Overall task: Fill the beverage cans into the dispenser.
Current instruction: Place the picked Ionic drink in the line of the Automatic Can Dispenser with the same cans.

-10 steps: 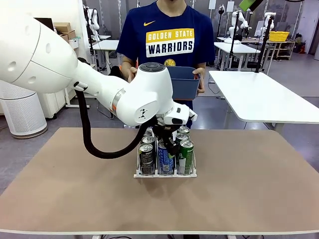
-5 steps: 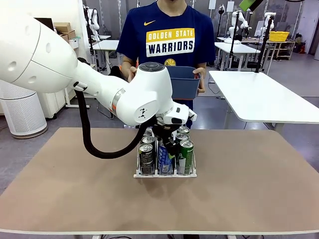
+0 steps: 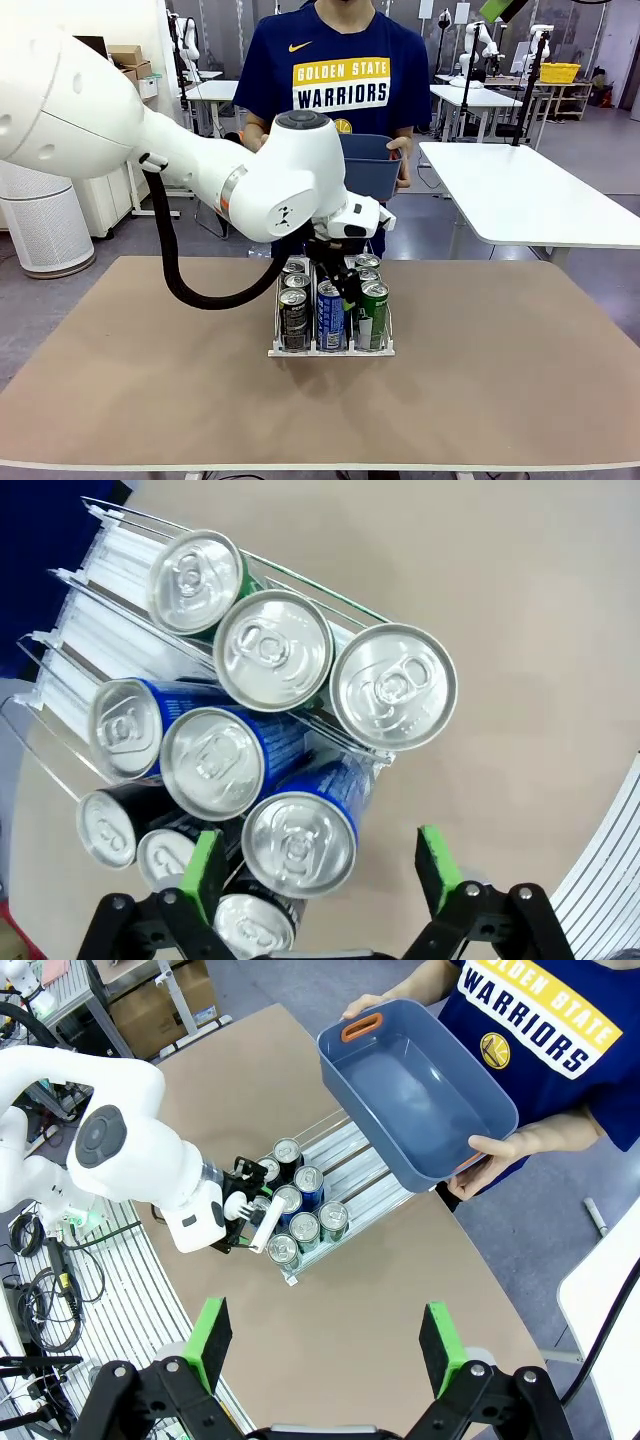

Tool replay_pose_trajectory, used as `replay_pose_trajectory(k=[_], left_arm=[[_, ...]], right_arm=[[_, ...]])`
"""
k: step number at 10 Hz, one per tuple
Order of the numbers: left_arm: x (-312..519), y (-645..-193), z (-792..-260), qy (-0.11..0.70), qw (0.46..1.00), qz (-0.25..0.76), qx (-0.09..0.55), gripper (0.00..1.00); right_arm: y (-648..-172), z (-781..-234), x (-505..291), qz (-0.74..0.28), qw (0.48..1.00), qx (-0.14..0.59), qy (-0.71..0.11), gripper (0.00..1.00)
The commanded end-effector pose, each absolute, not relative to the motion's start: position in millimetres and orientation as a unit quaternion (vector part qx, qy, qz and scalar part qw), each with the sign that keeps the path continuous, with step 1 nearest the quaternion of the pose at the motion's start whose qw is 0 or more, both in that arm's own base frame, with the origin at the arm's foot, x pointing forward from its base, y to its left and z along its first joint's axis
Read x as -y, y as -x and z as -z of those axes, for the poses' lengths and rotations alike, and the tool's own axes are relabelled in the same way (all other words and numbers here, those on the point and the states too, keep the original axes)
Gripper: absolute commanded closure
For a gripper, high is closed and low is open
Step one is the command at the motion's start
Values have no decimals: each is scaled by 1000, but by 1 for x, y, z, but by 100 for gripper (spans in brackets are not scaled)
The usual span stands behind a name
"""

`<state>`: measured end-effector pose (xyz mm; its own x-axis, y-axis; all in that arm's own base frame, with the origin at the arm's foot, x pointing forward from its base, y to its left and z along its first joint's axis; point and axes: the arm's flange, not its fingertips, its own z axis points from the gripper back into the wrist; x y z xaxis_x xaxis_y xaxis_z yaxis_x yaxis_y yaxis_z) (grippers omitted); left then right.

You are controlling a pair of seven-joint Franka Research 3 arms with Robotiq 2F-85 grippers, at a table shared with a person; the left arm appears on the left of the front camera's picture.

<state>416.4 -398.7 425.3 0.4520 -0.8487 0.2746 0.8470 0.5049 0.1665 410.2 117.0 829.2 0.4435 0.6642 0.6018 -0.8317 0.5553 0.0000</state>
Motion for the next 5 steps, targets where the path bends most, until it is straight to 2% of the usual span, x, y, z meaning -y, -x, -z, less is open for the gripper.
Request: replay_pose_trajectory(k=[1,3,5], left_arm=[[391,-404,-446,-25,858,483,173,0],[392,-393,-465,-32,855,481,189,0],[394,-409,-452,-12,854,489,176,0]], right_arm=[[-407,-828,-116,-447,837,279,-150,0],[-407,-828,-116,-447,837,279,-150,0],[-407,-828,-116,-447,837,279,-150,0]])
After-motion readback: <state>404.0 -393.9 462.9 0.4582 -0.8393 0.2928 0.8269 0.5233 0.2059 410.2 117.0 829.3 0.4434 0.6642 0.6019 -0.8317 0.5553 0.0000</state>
